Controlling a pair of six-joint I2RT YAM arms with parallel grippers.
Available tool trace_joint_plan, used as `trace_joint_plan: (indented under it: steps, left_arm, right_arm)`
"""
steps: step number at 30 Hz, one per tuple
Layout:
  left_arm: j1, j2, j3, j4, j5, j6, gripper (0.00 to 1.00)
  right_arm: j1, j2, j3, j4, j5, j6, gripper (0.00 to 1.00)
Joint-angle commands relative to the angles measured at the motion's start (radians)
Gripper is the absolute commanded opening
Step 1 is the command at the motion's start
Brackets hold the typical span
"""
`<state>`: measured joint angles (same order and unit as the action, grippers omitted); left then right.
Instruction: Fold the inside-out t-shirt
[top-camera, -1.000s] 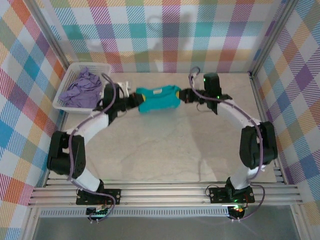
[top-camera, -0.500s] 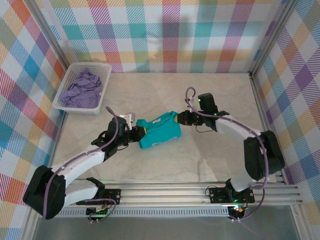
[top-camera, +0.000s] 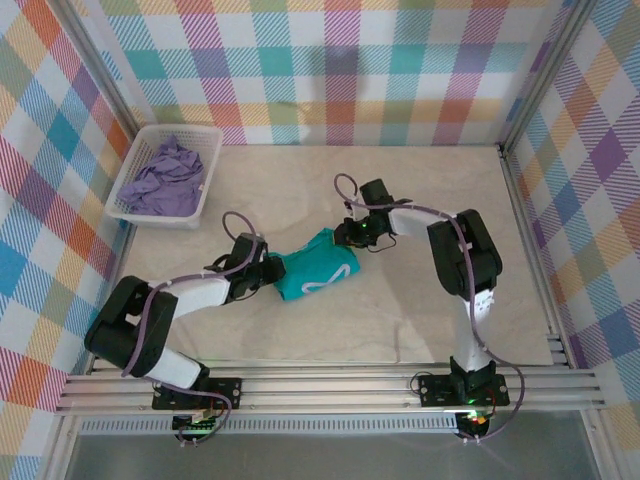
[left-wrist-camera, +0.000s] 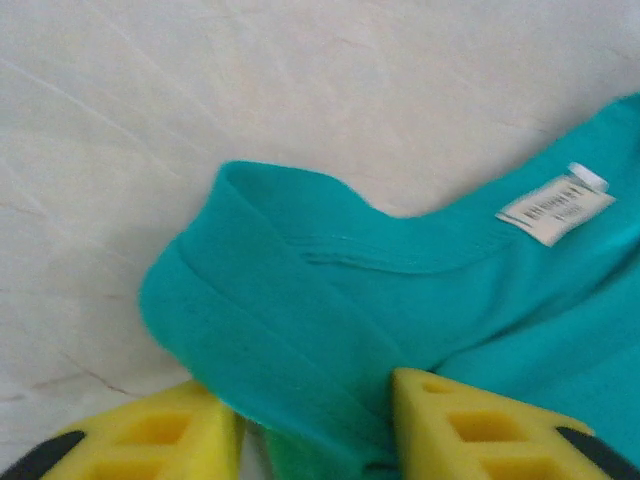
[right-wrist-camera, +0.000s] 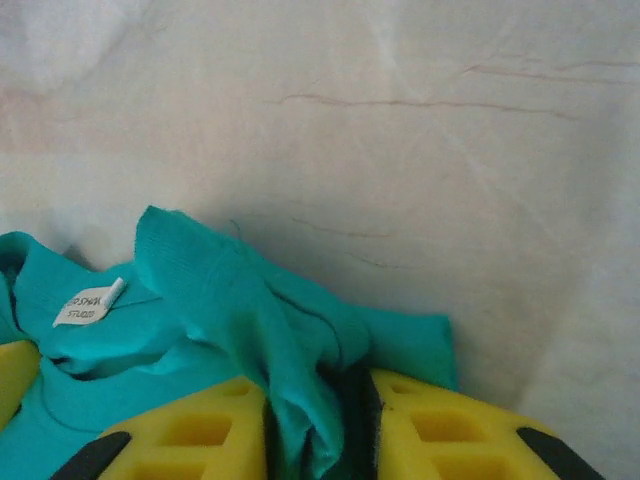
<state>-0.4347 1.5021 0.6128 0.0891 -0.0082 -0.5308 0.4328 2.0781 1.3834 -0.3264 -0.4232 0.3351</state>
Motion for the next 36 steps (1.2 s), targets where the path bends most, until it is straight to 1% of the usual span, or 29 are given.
trace_joint_plan:
  steps: [1, 4, 6, 7, 8, 9, 10, 11, 13, 14, 16, 21, 22, 24, 27, 30, 32, 35, 36]
  left_arm:
    - [0.013, -0.012, 0.073, -0.093, -0.127, 0.081, 0.53]
    - [0.011, -0.086, 0.094, -0.21, -0.157, 0.103, 0.64]
    - [0.01, -0.165, 0.081, -0.279, -0.145, 0.091, 0.69]
    - [0.007, -0.213, 0.066, -0.291, -0.115, 0.084, 0.72]
    - [0.0, -0.259, 0.048, -0.281, -0.066, 0.075, 0.76]
    - [-0.007, -0.294, 0.03, -0.255, -0.008, 0.068, 0.77]
    - [-0.014, -0.322, 0.008, -0.208, 0.058, 0.051, 0.77]
    - [-0.017, -0.331, -0.008, -0.152, 0.137, 0.029, 0.77]
    - [-0.022, -0.295, -0.002, -0.094, 0.242, 0.011, 0.77]
    - [-0.024, -0.261, 0.015, -0.096, 0.269, 0.014, 0.76]
    - [-0.024, -0.193, 0.035, -0.103, 0.278, 0.011, 0.75]
    - [-0.021, -0.047, 0.0, -0.027, 0.249, 0.009, 0.72]
    - [-0.021, -0.017, -0.014, -0.005, 0.25, 0.005, 0.7]
    - [-0.021, 0.033, -0.042, 0.025, 0.254, 0.002, 0.63]
    - [-0.02, 0.068, -0.083, 0.075, 0.267, -0.016, 0.6]
    - [-0.021, 0.064, -0.08, 0.079, 0.271, -0.021, 0.59]
    - [-0.02, 0.048, -0.062, 0.056, 0.259, -0.012, 0.59]
    - [-0.019, 0.015, -0.024, -0.023, 0.215, 0.006, 0.61]
    - [-0.019, -0.005, -0.013, -0.056, 0.195, 0.015, 0.62]
  right_arm:
    - [-0.015, -0.079, 0.057, -0.128, 0.11, -0.081, 0.36]
    - [-0.023, -0.176, -0.011, -0.161, 0.123, -0.1, 0.42]
    - [-0.022, -0.237, -0.082, -0.153, 0.113, -0.094, 0.46]
    - [-0.023, -0.26, -0.116, -0.137, 0.096, -0.079, 0.48]
    - [-0.022, -0.274, -0.14, -0.125, 0.071, -0.062, 0.5]
    - [-0.021, -0.277, -0.153, -0.11, 0.047, -0.041, 0.52]
    - [-0.018, -0.272, -0.161, -0.089, 0.018, -0.018, 0.6]
    - [-0.013, -0.257, -0.159, -0.076, 0.002, -0.001, 0.64]
    - [-0.001, -0.216, -0.132, -0.08, -0.005, 0.004, 0.67]
    - [0.003, -0.196, -0.117, -0.083, -0.018, 0.005, 0.68]
    - [0.012, -0.161, -0.105, -0.068, -0.048, 0.02, 0.7]
    - [0.042, -0.082, -0.092, -0.038, -0.099, 0.05, 0.71]
    - [0.049, -0.068, -0.09, -0.035, -0.111, 0.056, 0.71]
    - [0.062, -0.053, -0.1, -0.023, -0.126, 0.07, 0.7]
    - [0.065, -0.047, -0.139, 0.022, -0.161, 0.105, 0.66]
    - [0.067, -0.043, -0.158, 0.072, -0.209, 0.143, 0.59]
    - [0.068, -0.04, -0.16, 0.1, -0.229, 0.16, 0.49]
    - [0.053, -0.051, -0.152, 0.093, -0.202, 0.151, 0.27]
    - [0.04, -0.059, -0.152, 0.089, -0.187, 0.145, 0.22]
